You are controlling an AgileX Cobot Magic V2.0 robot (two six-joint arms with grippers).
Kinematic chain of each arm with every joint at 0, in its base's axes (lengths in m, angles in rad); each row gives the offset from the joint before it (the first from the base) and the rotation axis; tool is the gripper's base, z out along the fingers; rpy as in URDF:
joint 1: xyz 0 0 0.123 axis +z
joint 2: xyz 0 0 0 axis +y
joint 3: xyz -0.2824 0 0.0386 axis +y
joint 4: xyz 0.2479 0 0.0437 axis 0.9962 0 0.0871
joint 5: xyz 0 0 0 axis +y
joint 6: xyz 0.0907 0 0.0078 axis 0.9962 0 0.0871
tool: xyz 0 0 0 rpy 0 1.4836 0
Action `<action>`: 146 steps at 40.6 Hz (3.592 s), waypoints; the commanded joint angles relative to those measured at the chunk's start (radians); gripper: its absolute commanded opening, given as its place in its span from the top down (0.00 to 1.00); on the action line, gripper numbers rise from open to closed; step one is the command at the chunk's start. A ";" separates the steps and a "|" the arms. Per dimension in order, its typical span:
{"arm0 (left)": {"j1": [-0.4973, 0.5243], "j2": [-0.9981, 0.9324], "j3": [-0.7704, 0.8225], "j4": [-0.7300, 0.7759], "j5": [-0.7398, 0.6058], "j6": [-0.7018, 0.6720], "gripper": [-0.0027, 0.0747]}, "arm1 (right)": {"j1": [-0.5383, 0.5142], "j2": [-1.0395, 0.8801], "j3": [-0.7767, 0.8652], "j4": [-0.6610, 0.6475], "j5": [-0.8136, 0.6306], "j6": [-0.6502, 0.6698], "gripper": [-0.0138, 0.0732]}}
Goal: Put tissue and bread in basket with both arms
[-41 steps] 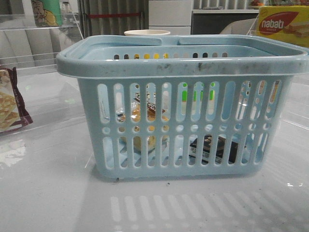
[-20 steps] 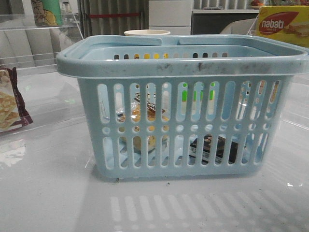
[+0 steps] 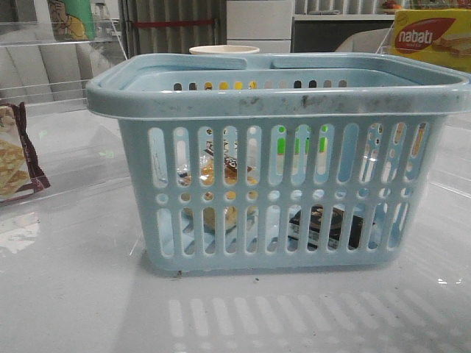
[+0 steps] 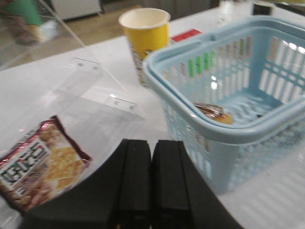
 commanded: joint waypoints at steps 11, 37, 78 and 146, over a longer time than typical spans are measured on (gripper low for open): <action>0.246 -0.398 0.333 -0.003 -0.262 -0.002 0.85 | -0.001 0.003 -0.025 -0.015 -0.071 -0.011 0.78; 0.312 -0.475 0.605 0.079 -0.529 -0.173 0.85 | -0.001 0.003 -0.025 -0.015 -0.071 -0.011 0.78; 0.316 -0.473 0.605 0.079 -0.540 -0.173 0.85 | -0.001 0.000 -0.024 -0.015 -0.075 -0.011 0.78; 0.316 -0.473 0.605 0.079 -0.540 -0.173 0.85 | -0.486 -0.541 0.747 0.070 -0.966 -0.011 0.78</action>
